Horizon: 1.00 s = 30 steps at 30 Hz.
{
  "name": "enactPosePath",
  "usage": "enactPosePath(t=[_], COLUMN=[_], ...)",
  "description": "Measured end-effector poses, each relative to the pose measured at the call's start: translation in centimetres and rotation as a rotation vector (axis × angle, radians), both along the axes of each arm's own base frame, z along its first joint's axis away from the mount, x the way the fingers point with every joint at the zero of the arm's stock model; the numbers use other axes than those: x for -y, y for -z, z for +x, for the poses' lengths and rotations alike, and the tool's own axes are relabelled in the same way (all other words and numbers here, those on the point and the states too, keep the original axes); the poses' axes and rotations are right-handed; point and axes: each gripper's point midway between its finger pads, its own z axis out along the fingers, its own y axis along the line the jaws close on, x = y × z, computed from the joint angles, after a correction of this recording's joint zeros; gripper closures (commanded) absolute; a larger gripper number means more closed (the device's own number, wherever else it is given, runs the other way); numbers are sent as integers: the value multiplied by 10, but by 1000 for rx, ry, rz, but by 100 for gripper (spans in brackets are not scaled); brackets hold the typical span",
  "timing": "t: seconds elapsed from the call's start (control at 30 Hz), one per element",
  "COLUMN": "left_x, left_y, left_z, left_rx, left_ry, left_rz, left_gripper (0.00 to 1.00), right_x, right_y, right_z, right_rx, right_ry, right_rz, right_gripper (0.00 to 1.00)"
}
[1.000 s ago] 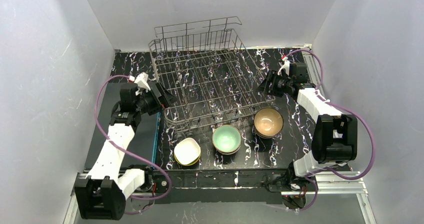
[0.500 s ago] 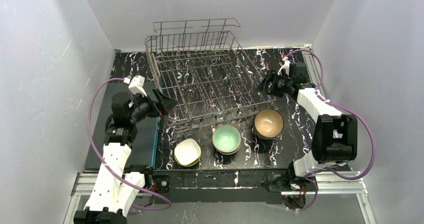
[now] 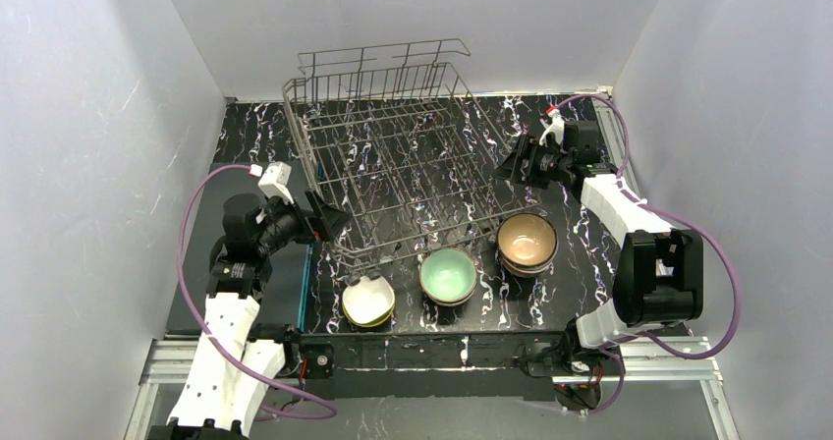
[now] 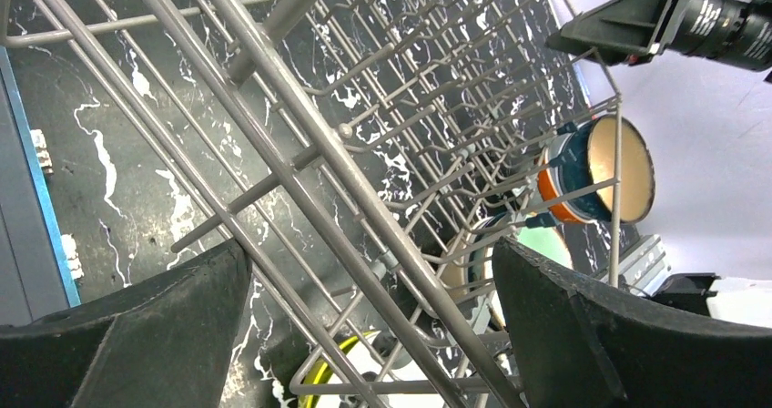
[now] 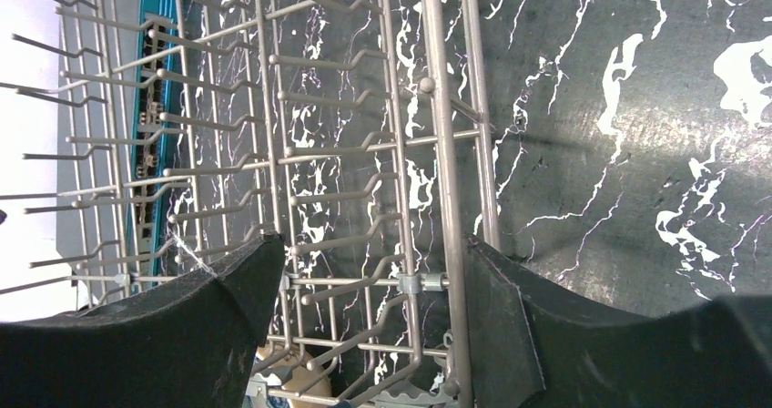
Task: Load the bowls into the dish rack
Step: Adjust the dish rack at the center of the board.
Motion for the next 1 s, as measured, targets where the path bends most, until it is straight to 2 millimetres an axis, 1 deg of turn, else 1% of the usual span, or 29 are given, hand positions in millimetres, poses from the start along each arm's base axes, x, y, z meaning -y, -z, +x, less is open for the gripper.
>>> enactPosePath(t=[0.07, 0.23, 0.33, 0.43, 0.53, 0.6, 0.67, 0.77, 0.9, 1.0], left_x=[0, -2, -3, -3, -4, -6, -8, -10, -11, -13], left_y=[6, 13, 22, 32, 46, 54, 55, 54, 54, 57], left_z=[-2, 0, 5, 15, 26, 30, 33, 38, 46, 52], left_rx=[-6, -38, -126, -246, -343, -386, -402, -416, -430, -443], left_ry=[4, -15, -37, -58, -92, -111, -133, -151, -165, -176], left_rz=[10, 22, 23, 13, 6, 5, 7, 9, 17, 23], left_gripper=[2, 2, 2, 6, 9, 11, 12, 17, 29, 33], right_x=[0, 0, 0, -1, 1, 2, 2, 2, 3, 6], right_y=[-1, -2, -2, -3, -3, -3, -3, -3, -3, -2], right_z=[1, 2, 2, 2, 4, 4, 4, 4, 5, 7], right_rx=[5, 9, 10, 14, 17, 18, 18, 18, 20, 22], right_ry=[1, 1, -1, -1, 5, 6, 6, 7, 13, 24], right_rz=[1, 2, 4, 5, 3, 2, 2, 2, -4, -14], right_gripper=[23, 24, 24, 27, 33, 37, 39, 40, 45, 50])
